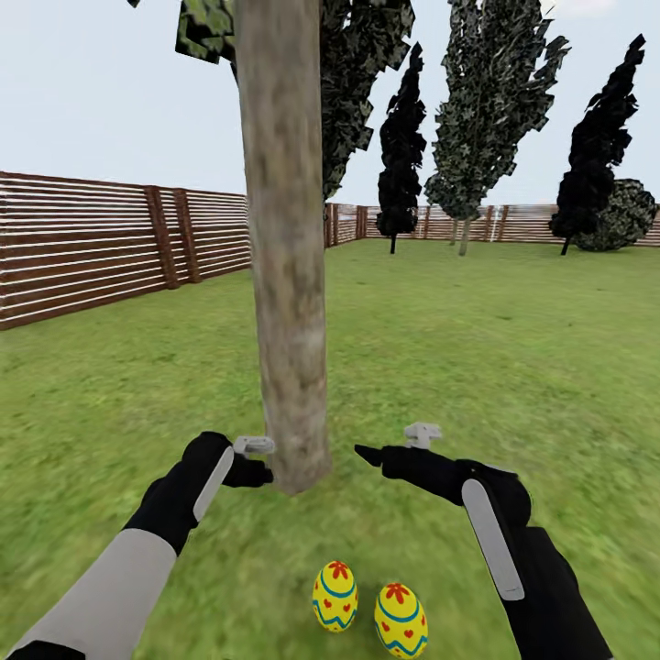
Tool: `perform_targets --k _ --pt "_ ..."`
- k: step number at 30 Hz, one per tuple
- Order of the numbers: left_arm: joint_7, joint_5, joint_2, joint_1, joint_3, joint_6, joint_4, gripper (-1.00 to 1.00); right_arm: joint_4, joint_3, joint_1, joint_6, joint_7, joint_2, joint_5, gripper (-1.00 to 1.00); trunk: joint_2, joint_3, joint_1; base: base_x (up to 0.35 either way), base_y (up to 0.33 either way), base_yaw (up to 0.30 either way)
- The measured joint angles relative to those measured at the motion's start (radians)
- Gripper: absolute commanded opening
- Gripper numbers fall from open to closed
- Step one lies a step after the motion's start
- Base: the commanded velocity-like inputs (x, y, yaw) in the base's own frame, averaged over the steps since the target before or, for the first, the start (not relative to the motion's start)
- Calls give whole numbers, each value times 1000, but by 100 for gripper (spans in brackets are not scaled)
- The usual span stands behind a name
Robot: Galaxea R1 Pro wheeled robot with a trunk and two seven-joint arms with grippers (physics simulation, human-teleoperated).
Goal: Take the three Easter eggs out of the wicker basket on the lawn in the garden, then place them on the lawn next to a single tree (choose any tree) so that all three eggs are next to the same tree and none are left in the basket.
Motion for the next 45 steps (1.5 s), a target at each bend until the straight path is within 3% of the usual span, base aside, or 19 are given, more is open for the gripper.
perform_targets --k 14,24,45 --pt "0 0 1 0 0 0 3 100 0 1 0 0 -1 3 -1 100 98 44 -54 0 0 287" --pt "0 0 1 0 0 0 3 100 1 5 0 0 -7 31 7 100 168 75 -92 0 0 287" --pt "-1 2 2 0 0 0 3 100 2 8 0 0 -8 34 10 100 315 141 -173 0 0 287"
